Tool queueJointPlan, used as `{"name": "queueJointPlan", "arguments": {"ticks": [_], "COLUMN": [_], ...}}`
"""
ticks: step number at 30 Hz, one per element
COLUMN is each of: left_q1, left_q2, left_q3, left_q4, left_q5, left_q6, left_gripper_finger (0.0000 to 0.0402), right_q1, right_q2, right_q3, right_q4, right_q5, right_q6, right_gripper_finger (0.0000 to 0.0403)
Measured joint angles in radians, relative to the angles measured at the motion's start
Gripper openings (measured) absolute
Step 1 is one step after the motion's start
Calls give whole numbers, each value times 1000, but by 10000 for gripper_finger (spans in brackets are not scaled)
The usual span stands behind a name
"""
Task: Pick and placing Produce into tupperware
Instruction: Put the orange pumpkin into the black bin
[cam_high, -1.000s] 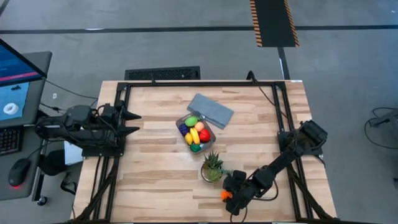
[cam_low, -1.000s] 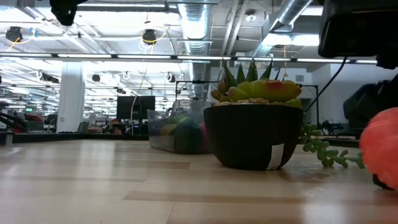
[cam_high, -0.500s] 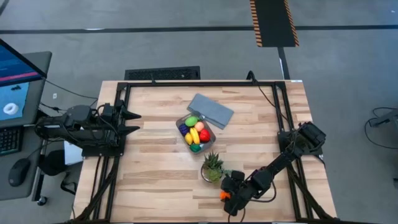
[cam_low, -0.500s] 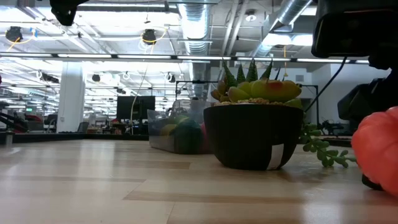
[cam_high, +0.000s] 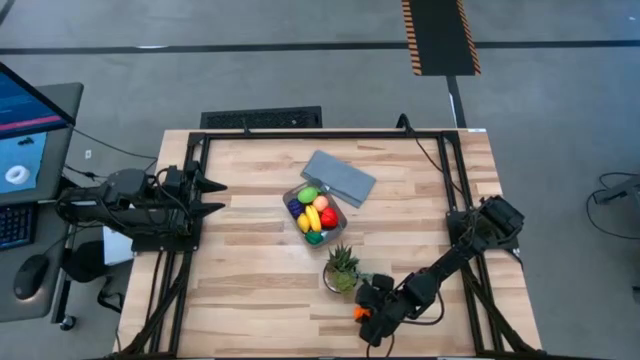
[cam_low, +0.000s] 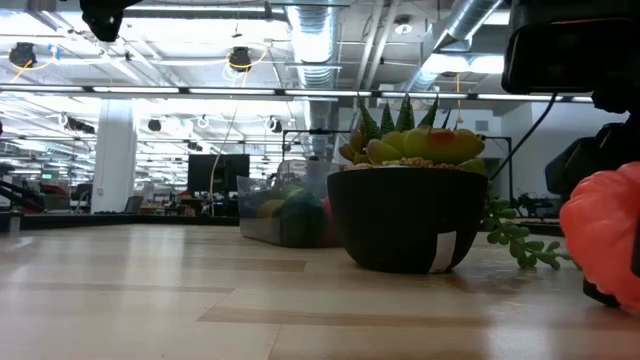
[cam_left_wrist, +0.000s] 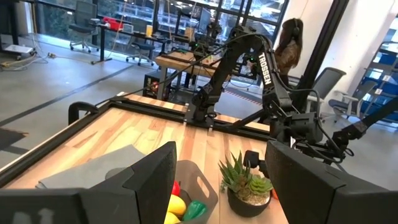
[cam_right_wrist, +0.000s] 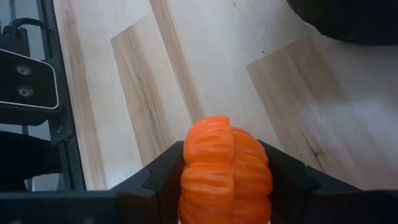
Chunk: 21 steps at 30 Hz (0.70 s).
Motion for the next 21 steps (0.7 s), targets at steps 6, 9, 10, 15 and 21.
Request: {"name": "queueJointPlan", "arguments": {"ticks": [6,9,10,15,21], "left_q1": [0,0,0,0,0], "left_q2": [0,0,0,0,0], "left_q3": [0,0,0,0,0], "left_q4": [0,1,1,-46,-79], "left_q5": [0,0,0,-7,-22], "left_q6": [-4,-4,-4,-4,3], "left_gripper_finger": [234,234,234,234,234], "right_q1": [7,13,13,20,20], "right_q2": [-15,-39,-44,-95,-155], "right_q3": [-2,-7,-7,-4,-4], "right_q4": [-26,-73,-74,-101,-111], "right_q5": [20,34,37,77,163], "right_q6": [11,25,25,26,24], "right_gripper_finger": [188,189,191,196,191]}}
